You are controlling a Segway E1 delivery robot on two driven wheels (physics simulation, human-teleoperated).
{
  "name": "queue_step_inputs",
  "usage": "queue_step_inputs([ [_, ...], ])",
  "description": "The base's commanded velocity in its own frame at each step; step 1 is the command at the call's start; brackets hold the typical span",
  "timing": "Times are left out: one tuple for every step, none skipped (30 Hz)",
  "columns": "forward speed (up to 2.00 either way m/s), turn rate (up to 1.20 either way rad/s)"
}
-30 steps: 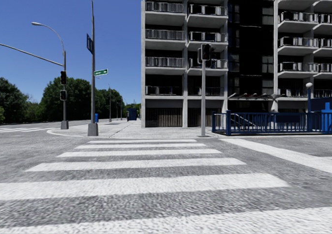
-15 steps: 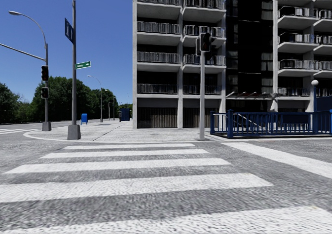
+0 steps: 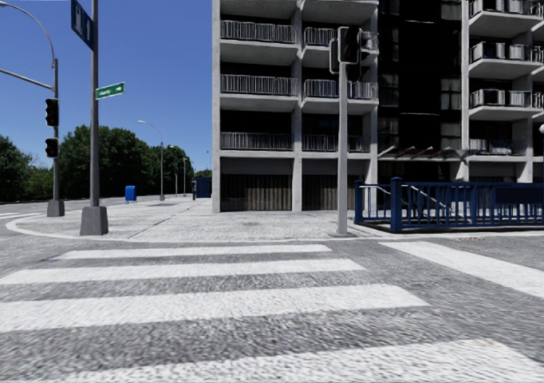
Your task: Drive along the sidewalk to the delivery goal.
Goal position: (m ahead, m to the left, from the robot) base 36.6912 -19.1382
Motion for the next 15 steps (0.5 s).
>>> queue_step_inputs([
  [2.0, 0.0],
  [2.0, 0.0],
  [2.0, 0.0],
  [2.0, 0.0],
  [2.0, 0.0],
  [2.0, 0.0],
  [2.0, 0.0],
  [2.0, 0.0],
  [2.0, 0.0],
  [2.0, 0.0],
  [2.0, 0.0],
  [2.0, 0.0],
  [2.0, 0.0],
  [2.0, 0.0],
  [2.0, 0.0],
])
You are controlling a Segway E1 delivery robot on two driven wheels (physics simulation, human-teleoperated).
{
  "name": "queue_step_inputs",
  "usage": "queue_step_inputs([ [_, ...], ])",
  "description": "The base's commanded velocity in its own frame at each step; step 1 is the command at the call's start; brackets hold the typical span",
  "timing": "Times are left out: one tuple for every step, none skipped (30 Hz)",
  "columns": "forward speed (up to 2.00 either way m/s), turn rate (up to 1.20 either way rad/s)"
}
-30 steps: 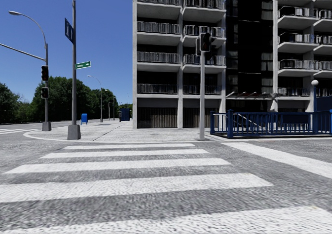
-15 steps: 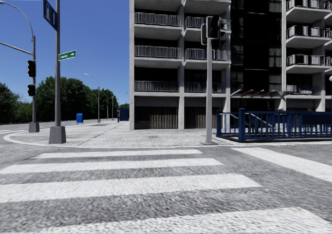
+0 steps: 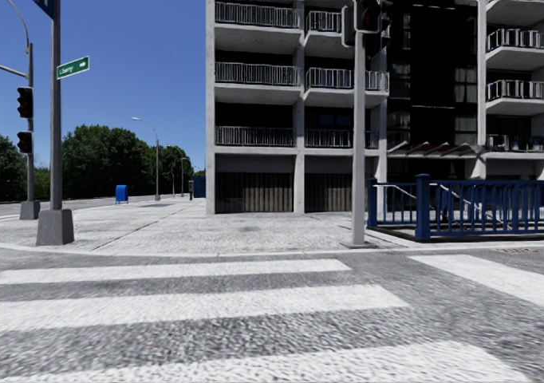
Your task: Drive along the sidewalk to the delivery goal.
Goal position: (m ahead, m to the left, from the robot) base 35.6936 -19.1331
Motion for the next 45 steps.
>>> queue_step_inputs([
  [2.0, 0.0],
  [2.0, 0.0],
  [2.0, 0.0],
  [2.0, 0.0],
  [2.0, 0.0],
  [2.0, 0.0],
  [2.0, 0.0],
  [2.0, 0.0],
  [2.0, 0.0],
  [2.0, 0.0],
  [2.0, 0.0],
  [2.0, 0.0],
  [2.0, 0.0],
  [2.0, 0.0],
  [2.0, 0.0],
  [2.0, 0.0],
  [2.0, 0.0],
  [2.0, 0.0],
  [2.0, 0.0],
  [2.0, 0.0],
  [2.0, 0.0],
  [2.0, 0.0],
  [2.0, 0.0],
  [2.0, 0.0],
  [2.0, 0.0],
  [2.0, 0.0],
  [2.0, 0.0],
  [2.0, 0.0],
  [2.0, 0.0],
  [2.0, 0.0],
  [2.0, 0.0],
  [2.0, 0.0],
  [2.0, 0.0],
  [2.0, 0.0],
  [2.0, 0.0],
  [2.0, 0.0],
  [2.0, 0.0],
  [2.0, 0.0],
  [2.0, 0.0],
  [2.0, 0.0],
  [2.0, 0.0],
  [2.0, 0.0],
  [2.0, 0.0],
  [2.0, 0.0],
  [1.95, 0.0],
])
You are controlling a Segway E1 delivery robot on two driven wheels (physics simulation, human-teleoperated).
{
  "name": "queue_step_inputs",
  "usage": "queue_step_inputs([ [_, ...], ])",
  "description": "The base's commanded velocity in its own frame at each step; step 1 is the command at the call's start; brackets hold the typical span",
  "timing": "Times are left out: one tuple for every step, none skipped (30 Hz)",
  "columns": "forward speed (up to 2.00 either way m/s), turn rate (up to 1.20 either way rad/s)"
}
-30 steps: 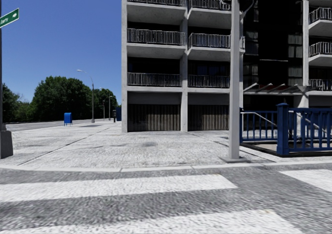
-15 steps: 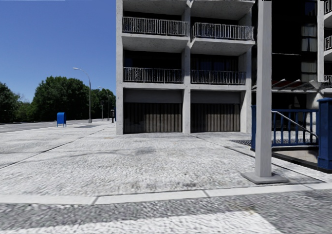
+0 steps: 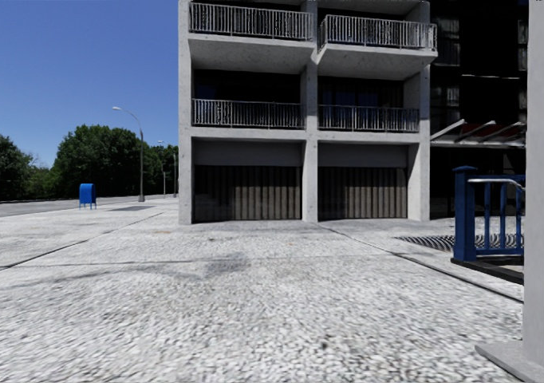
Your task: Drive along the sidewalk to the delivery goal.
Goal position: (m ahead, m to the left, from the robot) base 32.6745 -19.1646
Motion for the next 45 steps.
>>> queue_step_inputs([
  [1.91, 0.0],
  [1.91, 0.0],
  [1.88, 0.0],
  [1.83, 0.0],
  [1.76, 0.0],
  [1.69, 0.0],
  [1.69, 0.0],
  [1.65, 0.0],
  [1.64, 0.0],
  [1.64, 0.0],
  [1.64, 0.0],
  [1.64, 0.0],
  [1.64, 0.0],
  [1.64, 0.0],
  [1.64, 0.0],
  [1.64, 0.0],
  [1.63, 0.0],
  [1.62, 0.0],
  [1.61, 0.0],
  [1.61, -0.1],
  [1.61, -0.1],
  [1.6, -0.19],
  [1.6, -0.22],
  [1.6, -0.26],
  [1.6, -0.26],
  [1.6, -0.31],
  [1.6, -0.38],
  [1.6, -0.4],
  [1.6, -0.43],
  [1.6, -0.43],
  [1.6, -0.49],
  [1.6, -0.53],
  [1.6, -0.55],
  [1.6, -0.59],
  [1.6, -0.59],
  [2.0, -0.62],
  [2.0, -0.66],
  [2.0, -0.67],
  [2.0, -0.67],
  [2.0, -0.67],
  [2.0, -0.68],
  [2.0, -0.68],
  [2.0, -0.68],
  [2.0, -0.68],
  [2.0, -0.68],
])
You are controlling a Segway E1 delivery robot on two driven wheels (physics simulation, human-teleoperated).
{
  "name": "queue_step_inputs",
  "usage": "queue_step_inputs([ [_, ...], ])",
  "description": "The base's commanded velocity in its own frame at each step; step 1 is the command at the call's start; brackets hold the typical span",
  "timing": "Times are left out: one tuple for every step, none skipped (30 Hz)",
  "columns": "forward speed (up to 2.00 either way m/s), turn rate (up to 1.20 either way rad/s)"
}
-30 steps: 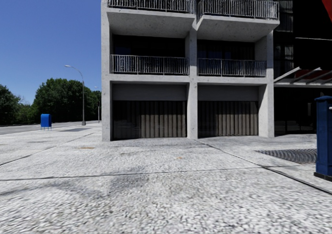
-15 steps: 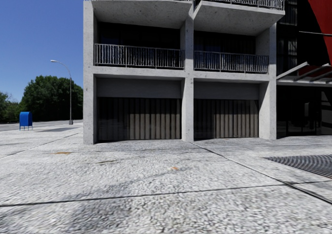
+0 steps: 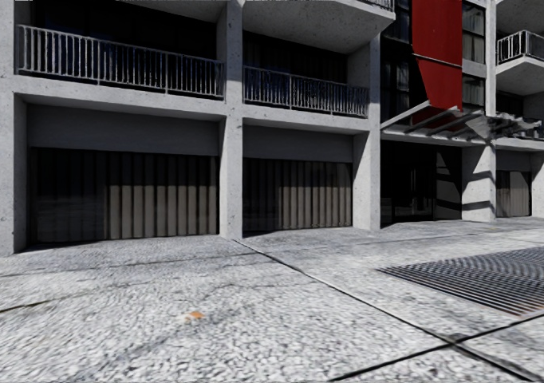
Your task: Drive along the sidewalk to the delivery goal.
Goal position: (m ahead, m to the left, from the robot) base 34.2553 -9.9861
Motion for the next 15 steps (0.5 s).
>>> queue_step_inputs([
  [2.0, -0.68],
  [2.0, -0.68],
  [2.0, -0.68],
  [2.0, -0.68],
  [2.0, -0.68],
  [2.0, -0.68],
  [2.0, -0.68],
  [2.0, -0.68],
  [2.0, -0.68],
  [2.0, -0.68],
  [2.0, -0.68],
  [2.0, -0.68],
  [2.0, -0.68],
  [2.0, -0.68],
  [2.0, -0.68],
])
